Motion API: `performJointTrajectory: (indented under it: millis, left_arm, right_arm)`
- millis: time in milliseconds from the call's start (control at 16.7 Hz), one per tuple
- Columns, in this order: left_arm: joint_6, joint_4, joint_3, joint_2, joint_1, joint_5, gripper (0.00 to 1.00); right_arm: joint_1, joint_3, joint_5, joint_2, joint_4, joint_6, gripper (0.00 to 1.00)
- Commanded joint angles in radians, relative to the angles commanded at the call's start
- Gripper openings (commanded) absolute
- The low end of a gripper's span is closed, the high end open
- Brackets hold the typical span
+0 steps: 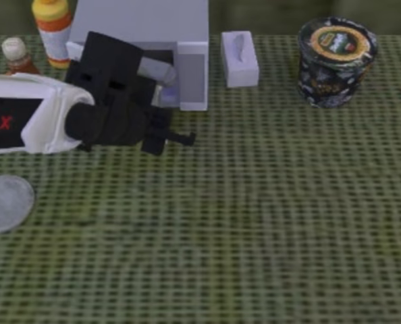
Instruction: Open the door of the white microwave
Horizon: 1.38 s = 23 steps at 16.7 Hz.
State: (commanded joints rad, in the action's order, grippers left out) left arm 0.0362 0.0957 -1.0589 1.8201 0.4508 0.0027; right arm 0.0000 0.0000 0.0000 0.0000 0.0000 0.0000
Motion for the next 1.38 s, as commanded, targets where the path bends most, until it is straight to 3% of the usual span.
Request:
performJointTrajectory:
  millis: [1140,1380]
  left_arm:
    - [0.000,0.000,0.000,0.000,0.000,0.000,0.00]
    - [-0.019,0.000,0.014,-0.007,-0.003,0.023,0.00]
  right_arm:
    - [0.000,0.000,0.000,0.000,0.000,0.000,1.00]
    - [0.000,0.000,0.000,0.000,0.000,0.000,1.00]
